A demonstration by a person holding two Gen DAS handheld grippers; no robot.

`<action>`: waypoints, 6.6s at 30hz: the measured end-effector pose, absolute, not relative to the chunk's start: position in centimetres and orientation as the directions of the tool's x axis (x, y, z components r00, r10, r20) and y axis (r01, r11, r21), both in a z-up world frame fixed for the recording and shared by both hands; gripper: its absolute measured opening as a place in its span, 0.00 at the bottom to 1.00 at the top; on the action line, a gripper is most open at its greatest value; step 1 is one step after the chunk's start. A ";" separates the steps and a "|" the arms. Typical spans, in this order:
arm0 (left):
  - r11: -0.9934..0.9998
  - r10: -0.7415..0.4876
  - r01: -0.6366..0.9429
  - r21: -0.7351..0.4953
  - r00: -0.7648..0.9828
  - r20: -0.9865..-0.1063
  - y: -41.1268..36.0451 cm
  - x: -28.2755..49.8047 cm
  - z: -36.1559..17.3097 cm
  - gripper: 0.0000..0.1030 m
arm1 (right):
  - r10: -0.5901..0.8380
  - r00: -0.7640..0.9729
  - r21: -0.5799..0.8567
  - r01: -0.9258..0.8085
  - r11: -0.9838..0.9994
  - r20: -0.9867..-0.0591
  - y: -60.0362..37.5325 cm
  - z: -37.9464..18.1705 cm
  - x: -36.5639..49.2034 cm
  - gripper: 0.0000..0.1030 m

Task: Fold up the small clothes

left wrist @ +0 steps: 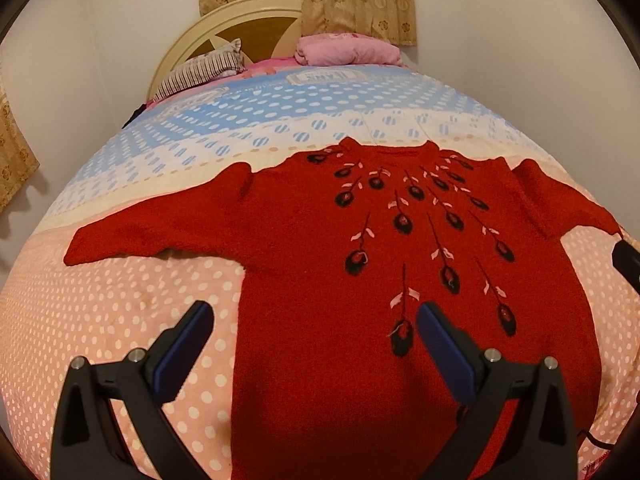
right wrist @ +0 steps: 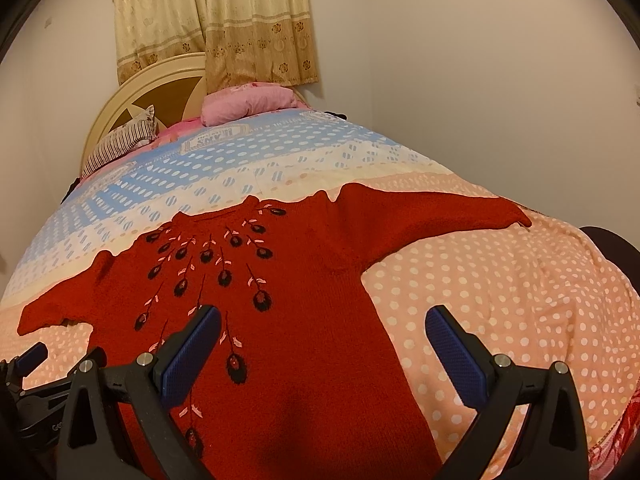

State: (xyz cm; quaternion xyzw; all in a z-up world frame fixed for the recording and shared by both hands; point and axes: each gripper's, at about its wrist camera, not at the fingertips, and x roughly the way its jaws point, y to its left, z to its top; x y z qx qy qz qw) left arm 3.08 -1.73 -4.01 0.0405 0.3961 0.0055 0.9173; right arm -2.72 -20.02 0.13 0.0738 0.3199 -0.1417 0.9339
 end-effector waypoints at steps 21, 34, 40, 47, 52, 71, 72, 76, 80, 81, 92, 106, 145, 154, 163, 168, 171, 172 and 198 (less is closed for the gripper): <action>0.995 0.016 0.057 0.087 0.744 -0.668 -3.2 10.2 -4.6 1.00 | -0.273 0.726 0.057 0.394 0.917 -0.632 -27.4 -0.8 2.1 0.99; 0.995 0.031 -0.096 -0.043 0.659 -0.752 1.6 15.1 -10.0 1.00 | -0.274 0.612 0.358 0.708 0.609 -0.742 -53.0 -4.3 1.8 0.63; 0.987 -0.001 -0.125 -0.105 0.639 -0.769 2.5 14.8 -10.7 1.00 | -0.181 0.617 0.497 0.747 0.441 -0.766 -60.4 -8.1 4.1 0.63; 0.992 0.059 -0.122 -0.020 0.612 -0.788 1.5 15.4 -11.3 1.00 | -0.216 0.595 0.467 0.767 0.440 -0.774 -62.8 -9.9 7.8 0.60; 0.992 0.053 -0.122 -0.028 0.612 -0.789 1.7 15.2 -11.2 1.00 | -0.189 0.601 0.488 0.764 0.421 -0.777 -64.8 -11.0 7.7 0.10; 0.991 0.034 -0.123 -0.054 0.619 -0.785 1.8 15.3 -11.2 1.00 | -0.291 0.721 0.368 0.605 0.706 -0.628 -56.4 3.1 7.2 0.05; 0.991 0.031 -0.123 -0.057 0.620 -0.784 1.9 15.3 -11.2 1.00 | -0.279 0.736 0.348 0.573 0.742 -0.617 -54.1 4.0 7.9 0.05; 0.989 0.015 -0.122 -0.079 0.628 -0.778 2.1 15.2 -11.1 1.00 | -0.199 0.790 0.293 0.430 0.854 -0.579 -45.5 6.7 9.9 0.05; 0.987 -0.008 -0.120 -0.110 0.638 -0.770 2.5 15.1 -11.0 1.00 | -0.071 0.820 0.266 0.265 0.927 -0.568 -36.3 7.4 11.8 0.05; 0.986 -0.014 -0.120 -0.118 0.640 -0.768 2.6 15.0 -11.0 1.00 | -0.040 0.821 0.270 0.233 0.934 -0.569 -34.6 7.2 12.2 0.05; 0.948 -0.027 -0.205 -0.242 0.707 -0.706 5.2 13.7 -10.2 1.00 | 0.331 0.678 0.379 -0.083 0.922 -0.656 -14.5 -2.4 17.9 0.05; 0.832 0.090 -0.403 -0.382 0.777 -0.623 10.0 11.5 -9.6 1.00 | 0.541 0.480 0.433 -0.324 0.841 -0.691 -6.0 -9.1 18.0 0.09; 0.930 0.005 -0.244 -0.275 0.755 -0.655 6.3 13.5 -9.7 1.00 | 0.252 0.698 0.268 -0.089 0.959 -0.670 -18.6 -3.9 15.1 0.20; 0.946 0.004 -0.234 -0.224 0.699 -0.715 5.6 14.3 -10.6 1.00 | 0.189 0.657 0.356 0.130 0.926 -0.730 -28.2 -9.1 12.1 0.18; 0.958 0.038 -0.235 -0.162 0.668 -0.743 4.8 14.7 -10.9 1.00 | 0.243 0.736 0.496 0.143 0.856 -0.632 -33.7 -6.2 13.9 0.50; 0.964 0.064 -0.237 -0.121 0.649 -0.758 4.2 15.1 -11.0 1.00 | 0.289 0.687 0.552 0.194 0.811 -0.667 -37.3 -8.8 18.4 0.50; 0.968 0.085 -0.235 -0.088 0.635 -0.768 3.8 15.3 -11.2 1.00 | 0.330 0.663 0.567 0.173 0.806 -0.672 -36.9 -10.3 20.2 0.50; 0.969 0.093 -0.236 -0.075 0.629 -0.772 3.7 15.4 -11.3 1.00 | 0.312 0.662 0.533 0.156 0.832 -0.681 -36.2 -10.1 20.6 0.50; 0.971 0.106 -0.233 -0.053 0.617 -0.780 3.3 15.5 -11.3 1.00 | -0.073 0.703 0.127 0.228 0.965 -0.707 -33.3 -5.0 17.9 0.38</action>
